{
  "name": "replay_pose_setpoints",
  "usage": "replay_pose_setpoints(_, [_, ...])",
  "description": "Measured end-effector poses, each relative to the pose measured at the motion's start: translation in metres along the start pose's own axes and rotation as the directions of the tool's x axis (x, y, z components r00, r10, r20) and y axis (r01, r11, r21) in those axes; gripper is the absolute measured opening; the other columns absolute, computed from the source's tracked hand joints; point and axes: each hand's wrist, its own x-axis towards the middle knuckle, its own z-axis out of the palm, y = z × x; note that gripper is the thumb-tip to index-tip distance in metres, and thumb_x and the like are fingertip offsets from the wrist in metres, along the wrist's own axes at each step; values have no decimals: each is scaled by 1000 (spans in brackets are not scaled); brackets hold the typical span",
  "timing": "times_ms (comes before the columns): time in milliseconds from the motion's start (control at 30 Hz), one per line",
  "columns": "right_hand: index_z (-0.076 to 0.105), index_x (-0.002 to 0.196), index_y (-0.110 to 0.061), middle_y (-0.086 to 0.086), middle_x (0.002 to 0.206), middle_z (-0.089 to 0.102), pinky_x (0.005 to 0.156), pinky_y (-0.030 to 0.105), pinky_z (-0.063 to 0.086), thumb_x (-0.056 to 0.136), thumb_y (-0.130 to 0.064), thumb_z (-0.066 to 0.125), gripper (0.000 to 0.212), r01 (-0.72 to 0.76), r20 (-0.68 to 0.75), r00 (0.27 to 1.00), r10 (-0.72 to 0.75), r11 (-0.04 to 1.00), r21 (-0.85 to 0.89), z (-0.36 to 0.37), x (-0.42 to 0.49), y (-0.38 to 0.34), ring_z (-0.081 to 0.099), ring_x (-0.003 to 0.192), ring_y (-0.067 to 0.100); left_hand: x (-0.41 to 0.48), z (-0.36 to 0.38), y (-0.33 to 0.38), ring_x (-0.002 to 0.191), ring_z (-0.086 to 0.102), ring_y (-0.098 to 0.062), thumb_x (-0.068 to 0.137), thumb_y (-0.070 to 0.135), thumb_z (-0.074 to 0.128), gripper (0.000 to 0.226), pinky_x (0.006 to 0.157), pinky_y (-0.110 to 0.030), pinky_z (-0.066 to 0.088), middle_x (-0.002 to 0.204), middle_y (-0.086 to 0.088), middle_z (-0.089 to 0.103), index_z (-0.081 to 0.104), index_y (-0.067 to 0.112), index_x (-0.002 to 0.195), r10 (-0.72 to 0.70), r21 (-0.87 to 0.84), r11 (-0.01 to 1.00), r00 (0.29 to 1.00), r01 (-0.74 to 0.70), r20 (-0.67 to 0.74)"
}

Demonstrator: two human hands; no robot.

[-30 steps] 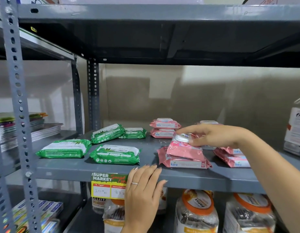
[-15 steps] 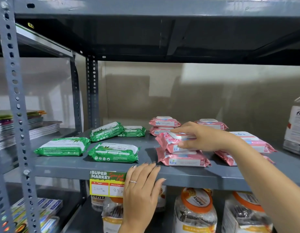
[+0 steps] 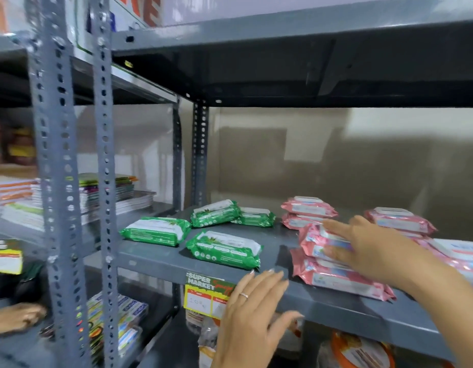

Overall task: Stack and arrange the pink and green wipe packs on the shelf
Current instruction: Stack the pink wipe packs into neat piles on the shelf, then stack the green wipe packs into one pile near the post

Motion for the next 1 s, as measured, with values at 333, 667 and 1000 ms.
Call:
replay_pose_setpoints(333, [23,146,-42,-12,156,24,103,37,43,86,-63,42,65,371,-397,838,-374,924,-87,-11,-34,-107,33,139,14,-4,-152,-89,138,35,-6,83,83,26,80,118,-31,10,146,16,44,49,33,141,-358,490,847,902,205,242])
replay_pose_setpoints(667, [57,129,-19,1,120,62,93,30,44,84,-47,63,53,466,-151,884,-443,800,378,-11,103,-274,57,117,20,-18,-149,-134,135,38,-28,76,57,68,86,117,-45,20,142,-8,44,38,16,145,-164,375,926,863,-32,479])
replay_pose_setpoints(1000, [42,141,-13,5,148,43,102,29,33,77,-48,72,79,294,120,927,-355,889,352,25,146,-311,40,134,24,-25,-144,-154,133,37,-30,71,69,50,93,115,-49,17,140,-8,42,34,16,146,-81,326,942,886,-82,457])
